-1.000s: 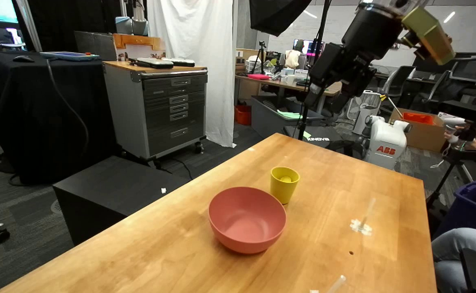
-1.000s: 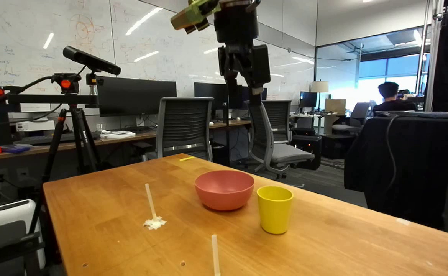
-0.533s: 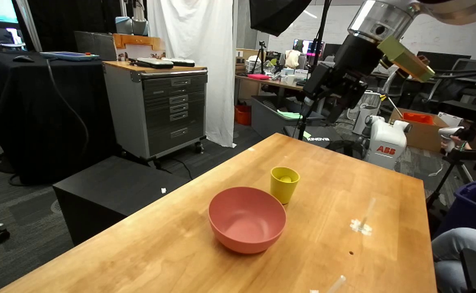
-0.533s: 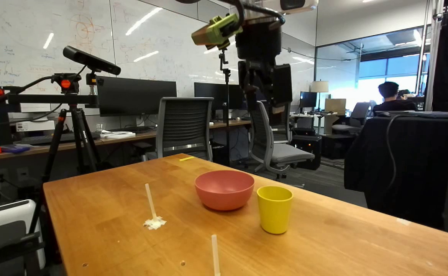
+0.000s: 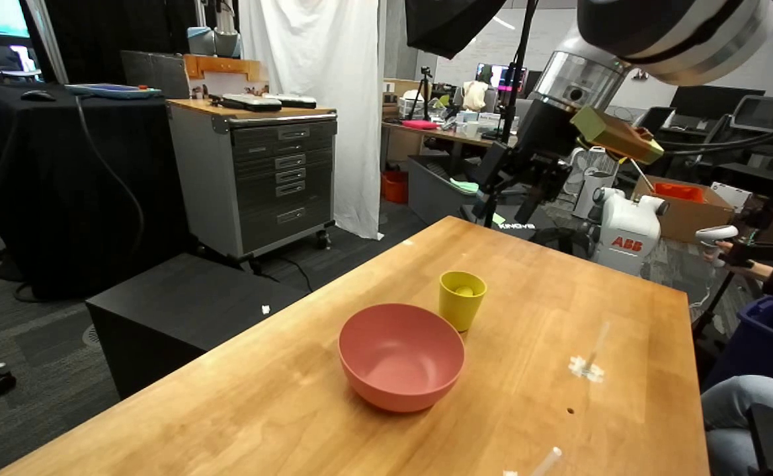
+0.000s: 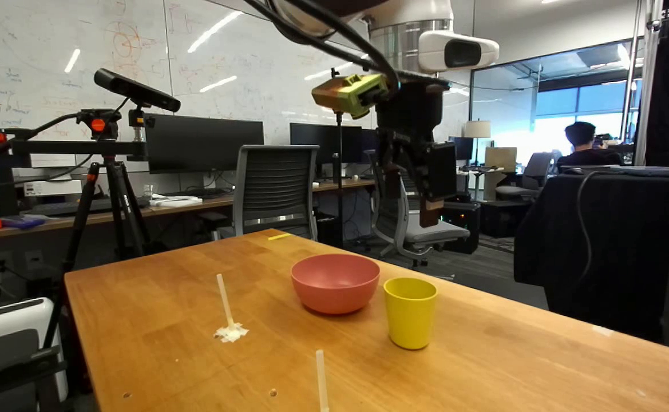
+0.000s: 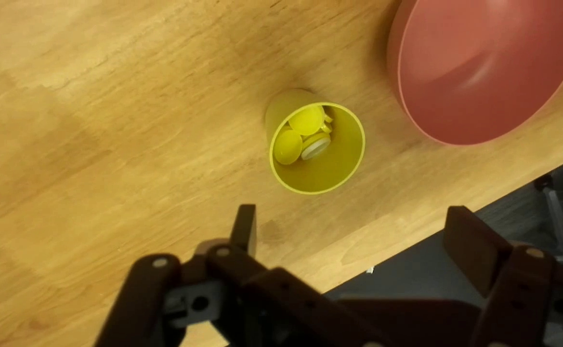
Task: Pour the contents of the yellow cup into the bowl
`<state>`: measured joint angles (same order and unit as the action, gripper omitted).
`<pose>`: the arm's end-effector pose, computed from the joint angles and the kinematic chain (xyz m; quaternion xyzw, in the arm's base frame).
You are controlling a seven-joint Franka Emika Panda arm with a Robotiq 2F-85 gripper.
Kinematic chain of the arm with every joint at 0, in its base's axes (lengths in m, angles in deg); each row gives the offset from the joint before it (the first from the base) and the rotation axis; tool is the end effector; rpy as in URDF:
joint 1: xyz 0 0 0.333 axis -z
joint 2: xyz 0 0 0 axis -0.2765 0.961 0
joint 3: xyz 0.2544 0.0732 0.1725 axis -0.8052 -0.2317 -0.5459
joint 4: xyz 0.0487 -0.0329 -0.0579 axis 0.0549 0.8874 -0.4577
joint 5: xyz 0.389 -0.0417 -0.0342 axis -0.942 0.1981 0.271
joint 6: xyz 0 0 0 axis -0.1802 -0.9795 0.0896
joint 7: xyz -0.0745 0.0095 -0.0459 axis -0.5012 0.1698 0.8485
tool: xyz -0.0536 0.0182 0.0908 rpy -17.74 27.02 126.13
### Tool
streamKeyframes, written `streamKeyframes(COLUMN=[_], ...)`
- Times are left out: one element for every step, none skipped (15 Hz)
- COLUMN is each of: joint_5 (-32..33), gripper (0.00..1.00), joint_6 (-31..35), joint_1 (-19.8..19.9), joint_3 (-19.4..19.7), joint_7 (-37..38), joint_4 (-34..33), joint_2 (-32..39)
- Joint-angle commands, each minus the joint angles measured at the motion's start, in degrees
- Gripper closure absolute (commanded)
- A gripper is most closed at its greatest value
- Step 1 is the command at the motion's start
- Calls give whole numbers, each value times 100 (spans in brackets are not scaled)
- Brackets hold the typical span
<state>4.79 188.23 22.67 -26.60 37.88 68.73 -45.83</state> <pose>0.5593 -0.1334 0.3221 -0.9696 0.2092 -0.1009 0.0771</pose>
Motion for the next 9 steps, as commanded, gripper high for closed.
streamKeyframes(joint_5=[81,86,67,57,51,50,60,58,64], gripper=[0,0,0,0,0,0,0,0,0], joint_6=[73,71,70,75,92,82,84,80,87], joint_1=[29,37,48,54,69,85,97,110,128], joint_3=[-107,-118,-141,-161,-171,-177,-175,-178,-173], joint_7=[185,203,195,192,176,161,155,142,127], joint_4=[-390,-443,-494,-542,-574,-621,-661,-712,-753], joint_2=[464,555,636,708,765,819,869,925,968])
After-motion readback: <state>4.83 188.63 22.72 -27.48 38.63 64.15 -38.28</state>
